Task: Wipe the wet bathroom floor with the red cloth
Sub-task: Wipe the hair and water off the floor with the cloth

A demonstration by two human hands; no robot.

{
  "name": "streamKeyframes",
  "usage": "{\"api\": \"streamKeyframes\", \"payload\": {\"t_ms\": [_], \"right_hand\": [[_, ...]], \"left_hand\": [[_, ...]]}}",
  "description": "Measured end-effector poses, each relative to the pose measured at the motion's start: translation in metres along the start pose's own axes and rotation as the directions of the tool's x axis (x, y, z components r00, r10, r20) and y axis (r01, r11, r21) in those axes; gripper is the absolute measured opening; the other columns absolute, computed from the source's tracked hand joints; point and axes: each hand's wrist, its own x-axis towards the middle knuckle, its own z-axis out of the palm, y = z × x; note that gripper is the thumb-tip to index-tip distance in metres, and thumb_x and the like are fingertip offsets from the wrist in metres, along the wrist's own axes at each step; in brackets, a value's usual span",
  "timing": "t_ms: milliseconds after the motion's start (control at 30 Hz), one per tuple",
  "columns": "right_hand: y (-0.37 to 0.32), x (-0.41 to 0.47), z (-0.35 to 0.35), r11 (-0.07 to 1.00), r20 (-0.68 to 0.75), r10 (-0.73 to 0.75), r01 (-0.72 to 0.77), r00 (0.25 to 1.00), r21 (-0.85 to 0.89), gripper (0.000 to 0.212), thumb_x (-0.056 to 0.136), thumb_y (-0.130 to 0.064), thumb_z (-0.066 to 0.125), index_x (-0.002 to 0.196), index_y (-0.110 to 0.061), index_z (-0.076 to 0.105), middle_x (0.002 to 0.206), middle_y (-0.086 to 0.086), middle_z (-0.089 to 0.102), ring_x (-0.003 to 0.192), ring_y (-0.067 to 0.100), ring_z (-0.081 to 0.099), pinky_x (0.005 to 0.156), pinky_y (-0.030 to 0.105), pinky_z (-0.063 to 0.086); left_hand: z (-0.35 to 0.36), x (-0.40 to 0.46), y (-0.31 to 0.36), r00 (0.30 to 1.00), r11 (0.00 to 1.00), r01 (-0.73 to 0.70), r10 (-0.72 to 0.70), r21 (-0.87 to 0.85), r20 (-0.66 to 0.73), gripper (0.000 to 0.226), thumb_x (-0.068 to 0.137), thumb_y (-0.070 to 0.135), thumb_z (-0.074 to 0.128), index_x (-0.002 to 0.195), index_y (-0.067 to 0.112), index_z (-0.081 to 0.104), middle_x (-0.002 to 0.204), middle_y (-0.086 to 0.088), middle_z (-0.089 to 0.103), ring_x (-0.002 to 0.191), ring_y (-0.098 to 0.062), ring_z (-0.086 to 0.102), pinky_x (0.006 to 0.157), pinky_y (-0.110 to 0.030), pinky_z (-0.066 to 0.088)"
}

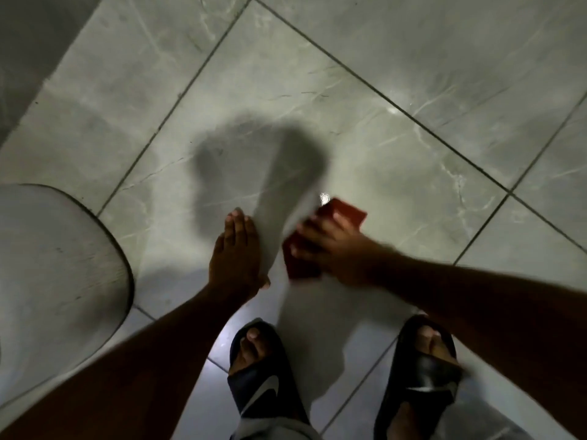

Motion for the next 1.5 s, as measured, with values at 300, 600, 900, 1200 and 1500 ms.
{"api": "streamKeyframes", "payload": {"t_ms": [300,600,900,1200,1500], "right_hand": [[0.000,0.115,-0.026,0.922,-0.071,0.381,-0.373,0.922,0.107,0.073,0.084,-0.031,0.055,0.149,-0.031,0.024,0.160,0.018,0.015,0.144,0.049,0.007,0.110,0.069,0.006],[0.083,0.015,-0.021,0.990,0.006,-0.033,0.033,0.999,-0.137,0.060,0.089,-0.038,0.048,0.147,-0.031,0.032,0.157,0.016,0.028,0.140,0.046,0.027,0.105,0.066,0.027],[0.009,0.204,-0.063,0.917,0.019,0.358,-0.355,0.934,0.180,0.071,0.083,-0.031,0.048,0.149,-0.032,0.023,0.163,0.013,0.003,0.144,0.047,-0.001,0.110,0.069,0.002],[0.055,-0.025,-0.022,0.993,0.104,0.048,-0.036,0.993,-0.111,0.061,0.088,-0.039,0.038,0.148,-0.031,0.031,0.158,0.015,0.025,0.143,0.045,0.021,0.108,0.065,0.024],[-0.050,-0.024,0.013,0.900,-0.106,0.432,-0.420,0.896,0.120,0.068,0.081,-0.026,0.056,0.146,-0.029,0.035,0.155,0.018,0.030,0.139,0.050,0.027,0.106,0.068,0.023]], "left_hand": [[-0.006,0.007,-0.017,0.975,0.964,0.211,-0.220,-0.163,-0.036,0.170,0.034,0.067,0.087,0.147,-0.005,-0.018,0.158,-0.029,-0.021,0.147,-0.043,-0.019,0.122,-0.051,-0.001],[0.003,0.009,-0.021,0.978,0.963,0.192,-0.203,-0.187,-0.039,0.173,0.030,0.068,0.087,0.146,-0.003,-0.019,0.157,-0.028,-0.023,0.146,-0.042,-0.021,0.121,-0.050,0.000],[0.003,0.009,-0.020,0.985,0.984,0.170,-0.172,-0.059,-0.027,0.171,0.032,0.078,0.079,0.147,-0.007,-0.014,0.157,-0.032,-0.016,0.147,-0.045,-0.015,0.122,-0.050,0.004],[-0.009,0.005,-0.013,0.982,0.978,0.190,-0.189,-0.089,0.017,0.170,0.036,0.071,0.084,0.145,-0.008,-0.020,0.156,-0.032,-0.022,0.146,-0.045,-0.019,0.123,-0.051,0.005],[-0.008,0.006,-0.011,0.977,0.975,0.211,-0.210,-0.069,0.033,0.174,0.031,0.073,0.084,0.145,-0.008,-0.020,0.156,-0.032,-0.020,0.147,-0.046,-0.016,0.121,-0.053,0.010]]}}
